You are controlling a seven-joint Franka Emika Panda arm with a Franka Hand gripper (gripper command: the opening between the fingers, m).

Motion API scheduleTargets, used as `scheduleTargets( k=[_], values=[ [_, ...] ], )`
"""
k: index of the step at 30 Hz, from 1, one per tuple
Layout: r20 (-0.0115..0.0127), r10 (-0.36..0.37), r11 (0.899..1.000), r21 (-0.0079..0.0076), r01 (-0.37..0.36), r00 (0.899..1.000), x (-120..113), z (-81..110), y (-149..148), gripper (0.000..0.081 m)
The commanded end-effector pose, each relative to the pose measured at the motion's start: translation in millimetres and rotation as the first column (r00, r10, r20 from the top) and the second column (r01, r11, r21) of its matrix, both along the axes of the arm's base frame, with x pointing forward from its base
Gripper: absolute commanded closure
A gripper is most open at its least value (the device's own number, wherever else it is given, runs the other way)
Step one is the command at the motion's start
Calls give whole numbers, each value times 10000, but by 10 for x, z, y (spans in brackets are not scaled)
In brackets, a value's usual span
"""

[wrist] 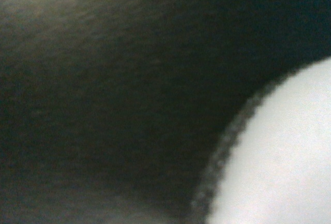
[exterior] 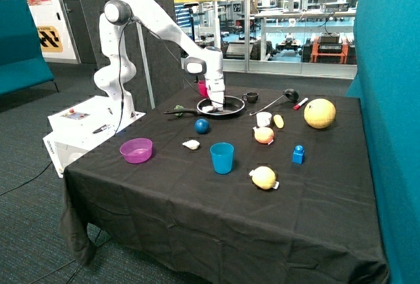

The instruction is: Clean the pan

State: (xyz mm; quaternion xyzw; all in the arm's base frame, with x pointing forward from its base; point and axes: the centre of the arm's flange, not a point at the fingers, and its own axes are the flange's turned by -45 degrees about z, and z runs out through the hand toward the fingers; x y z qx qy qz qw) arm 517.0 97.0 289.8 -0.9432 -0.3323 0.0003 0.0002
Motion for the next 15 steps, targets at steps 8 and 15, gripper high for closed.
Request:
scheduleTargets(
  k=[8,15],
  values=[
    [8,959,9954,-2,-959,9954,-360,-73,560,808],
    [8,1421,9899,-2,-1421,9899,-369,-42,840,808]
  ],
)
